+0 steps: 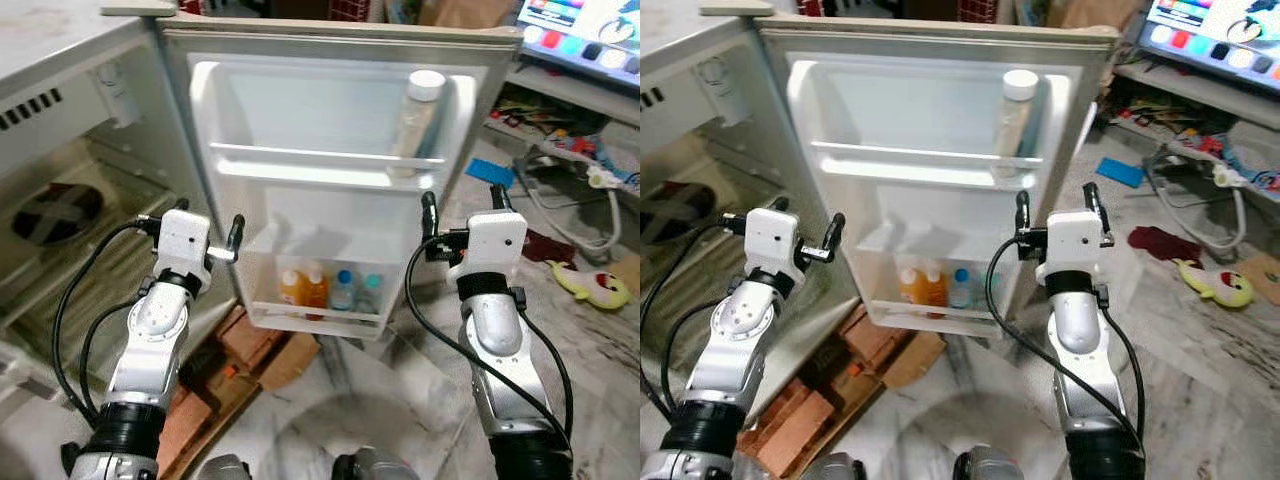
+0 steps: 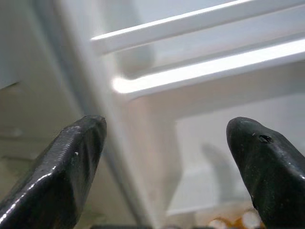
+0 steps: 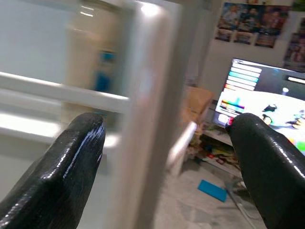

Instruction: Restocking fridge

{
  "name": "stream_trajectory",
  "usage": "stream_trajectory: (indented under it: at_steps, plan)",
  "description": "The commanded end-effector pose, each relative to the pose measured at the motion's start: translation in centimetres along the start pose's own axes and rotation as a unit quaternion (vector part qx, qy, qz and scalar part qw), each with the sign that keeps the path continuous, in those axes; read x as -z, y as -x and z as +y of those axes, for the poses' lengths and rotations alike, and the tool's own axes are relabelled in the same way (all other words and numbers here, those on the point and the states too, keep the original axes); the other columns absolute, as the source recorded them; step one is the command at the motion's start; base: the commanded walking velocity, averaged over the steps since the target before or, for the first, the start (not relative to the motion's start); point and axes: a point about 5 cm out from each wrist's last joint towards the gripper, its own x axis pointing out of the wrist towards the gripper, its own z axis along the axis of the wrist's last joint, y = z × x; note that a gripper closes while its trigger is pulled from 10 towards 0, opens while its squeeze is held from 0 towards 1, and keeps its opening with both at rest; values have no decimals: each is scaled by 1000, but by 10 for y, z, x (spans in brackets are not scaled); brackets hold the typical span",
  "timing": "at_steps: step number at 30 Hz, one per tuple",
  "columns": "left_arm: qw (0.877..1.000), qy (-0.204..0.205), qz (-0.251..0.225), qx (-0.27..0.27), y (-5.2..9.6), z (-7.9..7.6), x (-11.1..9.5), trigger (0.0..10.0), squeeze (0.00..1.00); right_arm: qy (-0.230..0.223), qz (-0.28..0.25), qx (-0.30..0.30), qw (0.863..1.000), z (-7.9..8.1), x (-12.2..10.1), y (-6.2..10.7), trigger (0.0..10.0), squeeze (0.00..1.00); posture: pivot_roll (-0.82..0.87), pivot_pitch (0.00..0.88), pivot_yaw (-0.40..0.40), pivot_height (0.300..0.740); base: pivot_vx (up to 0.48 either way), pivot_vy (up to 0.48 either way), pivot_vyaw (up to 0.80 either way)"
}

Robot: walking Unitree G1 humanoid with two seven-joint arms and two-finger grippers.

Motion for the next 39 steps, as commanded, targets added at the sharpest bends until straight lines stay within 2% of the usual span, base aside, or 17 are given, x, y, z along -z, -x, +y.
stream_trajectory:
  at_steps: [1,7,10,13,18,22,28,39]
  plan:
    - [1000,-2,-8,7,-4,-1,-3,10000,0,-1,-5,10,1000,-5,-4,-3,10000,0,-32,0,-9,740,0,-480,0]
    - [1000,-6,-10,0,-2,2,-1,10000,0,-9,3,3,1000,1,-1,-2,10000,0,-25,0,-13,740,0,-480,0]
    - [1000,-3,-9,-3,2,-1,2,10000,0,-15,0,-27,1000,12,-2,-4,10000,0,-14,0,-33,740,0,-480,0]
    - [1000,-1,-7,-12,9,-2,3,10000,0,-4,-4,-45,999,16,-4,-2,10000,0,-16,0,-49,740,0,-480,800]
    - [1000,5,4,-13,18,-4,9,10000,0,-16,-3,-58,998,20,-6,-4,10000,0,-21,5,-58,740,0,-480,800]
    - [1000,3,15,-13,28,-5,13,10000,0,-31,-2,-76,997,24,-9,-1,10000,0,-22,48,-70,740,0,-480,800]
    - [999,-5,25,-19,33,-3,13,10000,0,-44,-9,-96,994,32,-13,-7,10000,0,-5,65,-57,740,0,-480,800]
    - [999,-13,39,-11,37,-2,13,10000,0,-52,-22,-103,993,35,-18,-15,10000,0,2,87,-36,740,0,-474,800]
